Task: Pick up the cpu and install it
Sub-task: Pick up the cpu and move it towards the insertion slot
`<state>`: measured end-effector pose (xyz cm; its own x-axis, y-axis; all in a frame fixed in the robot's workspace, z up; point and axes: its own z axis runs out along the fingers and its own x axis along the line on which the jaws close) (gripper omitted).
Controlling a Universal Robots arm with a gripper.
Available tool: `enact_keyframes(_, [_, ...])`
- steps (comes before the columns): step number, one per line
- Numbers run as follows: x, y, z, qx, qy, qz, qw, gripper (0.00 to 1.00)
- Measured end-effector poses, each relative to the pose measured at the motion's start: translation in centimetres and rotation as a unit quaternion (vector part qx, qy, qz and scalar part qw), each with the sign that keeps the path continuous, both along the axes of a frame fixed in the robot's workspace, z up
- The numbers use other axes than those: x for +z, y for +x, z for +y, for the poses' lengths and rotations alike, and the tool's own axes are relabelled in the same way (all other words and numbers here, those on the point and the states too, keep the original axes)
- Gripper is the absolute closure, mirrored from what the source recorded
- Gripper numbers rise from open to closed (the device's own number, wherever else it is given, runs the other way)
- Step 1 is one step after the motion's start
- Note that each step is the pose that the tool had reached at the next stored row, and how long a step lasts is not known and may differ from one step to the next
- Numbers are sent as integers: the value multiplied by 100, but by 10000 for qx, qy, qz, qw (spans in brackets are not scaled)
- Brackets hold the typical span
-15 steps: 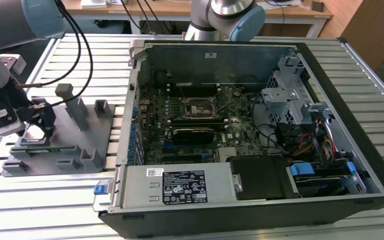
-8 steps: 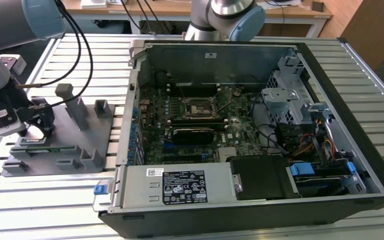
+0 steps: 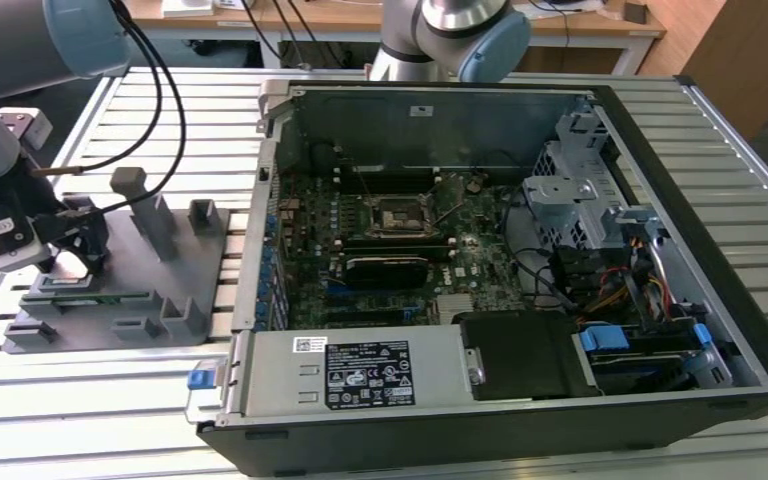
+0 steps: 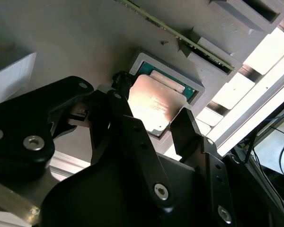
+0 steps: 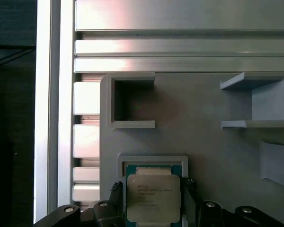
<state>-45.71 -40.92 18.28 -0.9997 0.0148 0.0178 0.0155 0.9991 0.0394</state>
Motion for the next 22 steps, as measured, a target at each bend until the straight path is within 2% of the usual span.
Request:
enact_keyframes(8, [1,-10,0,0,-1,0,10000,40])
enact_keyframes(9, [2,-10,0,0,0,-1,10000,46])
enact_keyframes(22, [45,-10,0,0,0,0,10000,46])
